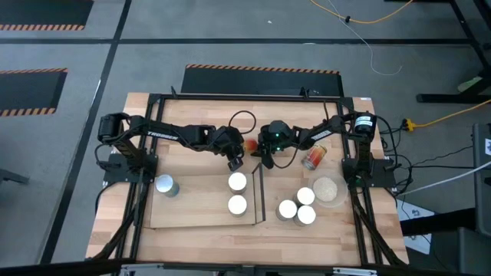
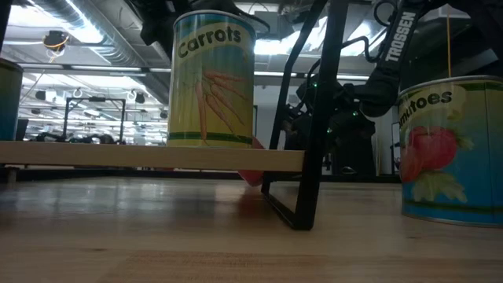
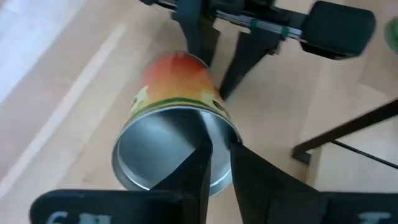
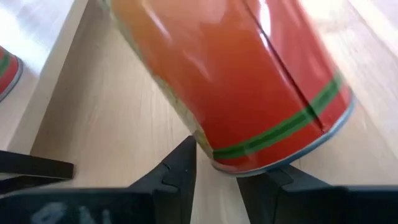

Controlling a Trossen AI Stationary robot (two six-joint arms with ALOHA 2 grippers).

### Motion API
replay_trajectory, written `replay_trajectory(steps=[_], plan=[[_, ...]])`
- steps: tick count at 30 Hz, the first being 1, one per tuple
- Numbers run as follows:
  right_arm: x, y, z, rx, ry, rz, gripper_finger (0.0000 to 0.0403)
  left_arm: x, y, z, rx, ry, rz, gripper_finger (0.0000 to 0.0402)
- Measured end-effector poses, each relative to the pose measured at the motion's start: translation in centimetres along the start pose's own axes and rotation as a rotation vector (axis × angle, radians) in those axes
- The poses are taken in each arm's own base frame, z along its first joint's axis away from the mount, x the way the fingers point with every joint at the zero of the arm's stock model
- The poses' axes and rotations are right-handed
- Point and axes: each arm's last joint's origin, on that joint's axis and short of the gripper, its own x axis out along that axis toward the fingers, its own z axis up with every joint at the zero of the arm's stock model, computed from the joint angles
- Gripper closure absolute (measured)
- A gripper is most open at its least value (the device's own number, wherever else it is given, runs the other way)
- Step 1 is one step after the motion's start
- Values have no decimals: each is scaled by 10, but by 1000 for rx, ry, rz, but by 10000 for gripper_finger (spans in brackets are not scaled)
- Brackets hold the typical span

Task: Pick and place cans onto a shelf
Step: Put the pineapple can on the shelf

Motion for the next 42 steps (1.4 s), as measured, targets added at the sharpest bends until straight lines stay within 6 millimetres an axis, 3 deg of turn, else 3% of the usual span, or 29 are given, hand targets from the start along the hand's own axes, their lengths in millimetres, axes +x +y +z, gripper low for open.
replay_trajectory(steps=[14,26,42], plan=[[0,1,-3,56,33,14,295,0,0,4,68,-42,12,315],[0,2,-5,137,60,77,295,1,8,8,49,-58,21,316],[-15,-14,-3,229,97,207,295,2,11,10,43,-81,77,317]])
